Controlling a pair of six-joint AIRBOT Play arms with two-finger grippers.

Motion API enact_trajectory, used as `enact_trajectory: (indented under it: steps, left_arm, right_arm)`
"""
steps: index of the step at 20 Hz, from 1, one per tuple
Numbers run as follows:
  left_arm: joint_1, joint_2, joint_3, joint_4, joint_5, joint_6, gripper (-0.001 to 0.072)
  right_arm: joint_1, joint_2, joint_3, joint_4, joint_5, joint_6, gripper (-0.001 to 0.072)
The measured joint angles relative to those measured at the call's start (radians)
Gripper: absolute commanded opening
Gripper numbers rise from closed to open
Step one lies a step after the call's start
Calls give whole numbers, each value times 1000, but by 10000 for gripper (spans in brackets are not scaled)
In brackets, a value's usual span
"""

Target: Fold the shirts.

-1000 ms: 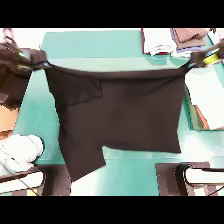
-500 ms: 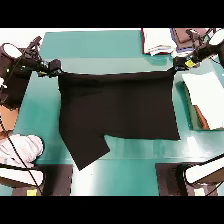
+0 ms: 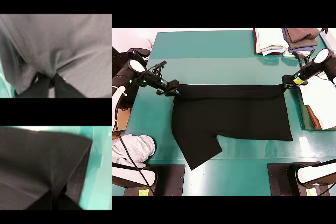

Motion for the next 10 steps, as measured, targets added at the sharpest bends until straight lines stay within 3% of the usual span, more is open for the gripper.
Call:
enact_trajectory:
  steps: [5,10]
  left_arm:
    - [3,90,-50,51,-49,-21,475]
    - [5,381,-304,172,-83,-60,476]
  right_arm:
    - [-31,43,4,39,53,3,342]
    - [-98,254,-160,92,91,-31,342]
